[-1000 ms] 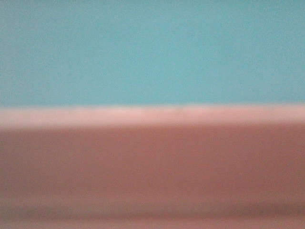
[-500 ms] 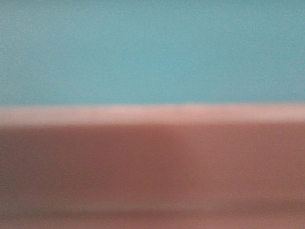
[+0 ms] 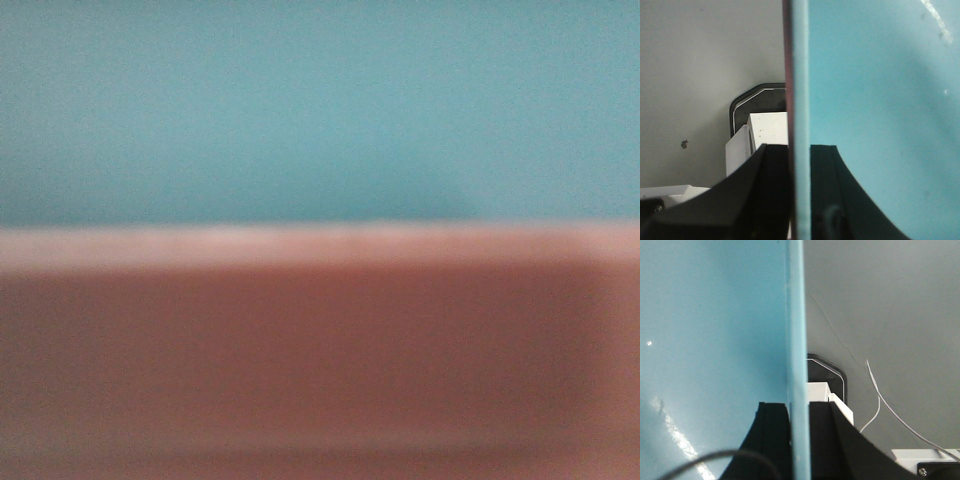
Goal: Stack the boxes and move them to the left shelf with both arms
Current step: 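Keep gripping the bin rims with both grippers as the base drives to the shelf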
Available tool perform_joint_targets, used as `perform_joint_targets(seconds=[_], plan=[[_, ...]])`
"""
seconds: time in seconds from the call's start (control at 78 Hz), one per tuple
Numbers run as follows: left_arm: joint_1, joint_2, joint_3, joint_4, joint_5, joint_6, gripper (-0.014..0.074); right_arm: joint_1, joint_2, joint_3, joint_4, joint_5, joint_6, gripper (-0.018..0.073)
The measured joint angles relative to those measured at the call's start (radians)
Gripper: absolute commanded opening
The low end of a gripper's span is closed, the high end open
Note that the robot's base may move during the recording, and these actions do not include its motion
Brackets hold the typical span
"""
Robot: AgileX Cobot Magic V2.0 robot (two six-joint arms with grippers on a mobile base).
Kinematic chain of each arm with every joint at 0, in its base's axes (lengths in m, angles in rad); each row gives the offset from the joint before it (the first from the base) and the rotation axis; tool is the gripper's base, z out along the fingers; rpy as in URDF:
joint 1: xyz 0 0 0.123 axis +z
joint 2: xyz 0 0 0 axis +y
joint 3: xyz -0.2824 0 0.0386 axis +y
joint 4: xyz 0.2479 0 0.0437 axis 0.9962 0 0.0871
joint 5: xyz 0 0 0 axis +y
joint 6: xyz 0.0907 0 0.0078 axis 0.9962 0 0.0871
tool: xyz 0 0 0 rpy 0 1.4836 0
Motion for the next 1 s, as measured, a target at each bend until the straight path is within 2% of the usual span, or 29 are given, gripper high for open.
perform_joint_targets(seconds=[1.0], plan=[[0.000, 0.000, 0.000, 0.000, 0.006, 0.000, -0.0003, 0.000, 0.000, 0.000, 0.000, 0.000, 0.000, 0.0053]])
